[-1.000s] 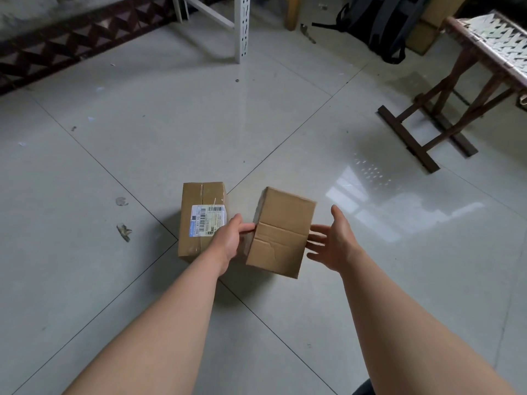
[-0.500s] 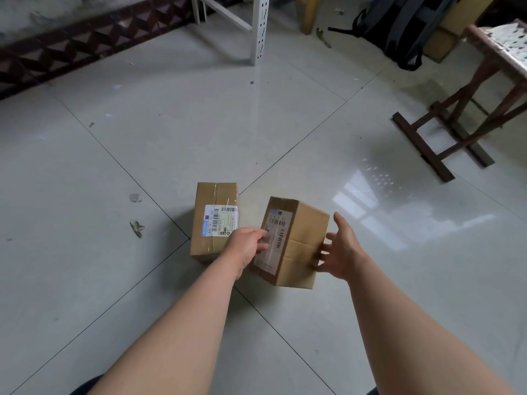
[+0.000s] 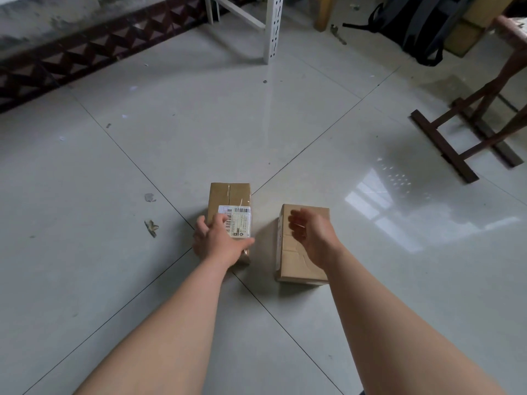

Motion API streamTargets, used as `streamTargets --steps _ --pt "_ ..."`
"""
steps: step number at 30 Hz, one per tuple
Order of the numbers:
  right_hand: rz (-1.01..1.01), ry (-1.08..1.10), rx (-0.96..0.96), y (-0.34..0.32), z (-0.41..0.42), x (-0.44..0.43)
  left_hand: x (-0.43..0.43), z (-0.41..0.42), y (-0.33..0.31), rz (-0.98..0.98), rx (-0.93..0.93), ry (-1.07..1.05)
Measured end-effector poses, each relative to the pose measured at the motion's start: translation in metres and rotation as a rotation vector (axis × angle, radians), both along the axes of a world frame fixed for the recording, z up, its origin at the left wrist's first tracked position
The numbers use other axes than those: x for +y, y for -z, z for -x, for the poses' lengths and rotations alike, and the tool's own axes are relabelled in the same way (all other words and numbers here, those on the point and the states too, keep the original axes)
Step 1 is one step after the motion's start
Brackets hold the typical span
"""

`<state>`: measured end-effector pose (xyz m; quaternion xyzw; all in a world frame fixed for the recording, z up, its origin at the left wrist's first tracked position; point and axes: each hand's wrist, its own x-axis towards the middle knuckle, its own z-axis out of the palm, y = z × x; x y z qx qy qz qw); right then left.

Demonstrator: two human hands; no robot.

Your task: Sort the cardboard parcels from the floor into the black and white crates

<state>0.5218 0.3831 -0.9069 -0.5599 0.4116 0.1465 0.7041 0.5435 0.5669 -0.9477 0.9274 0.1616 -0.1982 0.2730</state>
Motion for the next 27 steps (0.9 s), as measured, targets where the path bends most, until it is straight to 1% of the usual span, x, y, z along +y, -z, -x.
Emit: streamTargets --steps 2,5,6,7,8,9,10,11,13,15,17,23,25,27 --pt "-0.040 -0.028 0.005 0.005 -0.004 0.010 0.003 0.001 0.008 0.048 0.043 0.013" --pt "-0.056 -0.055 0.048 0.004 -0.007 0.018 0.007 -0.001 0.007 0.109 0.044 -0.028" --pt "-0.064 -0.053 0.063 0.004 -0.007 0.017 0.012 -0.003 0.006 0.214 0.067 -0.095" --pt "-0.072 -0.052 0.079 0.004 -0.006 0.017 0.016 -0.005 0.002 0.399 0.112 -0.212" --pt "-0.087 -0.049 0.091 0.005 -0.006 0.017 0.021 -0.008 -0.003 0.638 0.178 -0.358" --pt "-0.110 -0.045 0.094 0.006 -0.006 0.017 0.027 -0.010 -0.008 0.829 0.260 -0.470" --pt "-0.146 -0.046 0.089 0.007 -0.007 0.018 0.032 -0.012 -0.016 0.967 0.335 -0.529" --pt "-0.187 -0.050 0.076 0.005 -0.009 0.020 0.035 -0.014 -0.023 1.060 0.384 -0.555" --pt "-0.263 -0.058 0.028 0.001 -0.013 0.025 0.042 -0.016 -0.030 1.176 0.422 -0.610" --pt "-0.282 -0.059 -0.025 -0.004 -0.016 0.027 0.047 -0.016 -0.031 1.234 0.445 -0.648" --pt "-0.277 -0.060 -0.040 -0.005 -0.014 0.024 0.051 -0.015 -0.030 1.247 0.456 -0.657" --pt "-0.298 0.008 -0.035 -0.008 -0.010 0.015 0.046 -0.012 -0.022 1.092 0.506 -0.554" --pt "-0.293 0.020 -0.040 -0.005 -0.010 0.013 0.040 -0.011 -0.024 1.064 0.488 -0.533" --pt "-0.228 0.080 -0.041 -0.005 -0.008 0.008 0.037 -0.012 -0.020 1.026 0.427 -0.464"
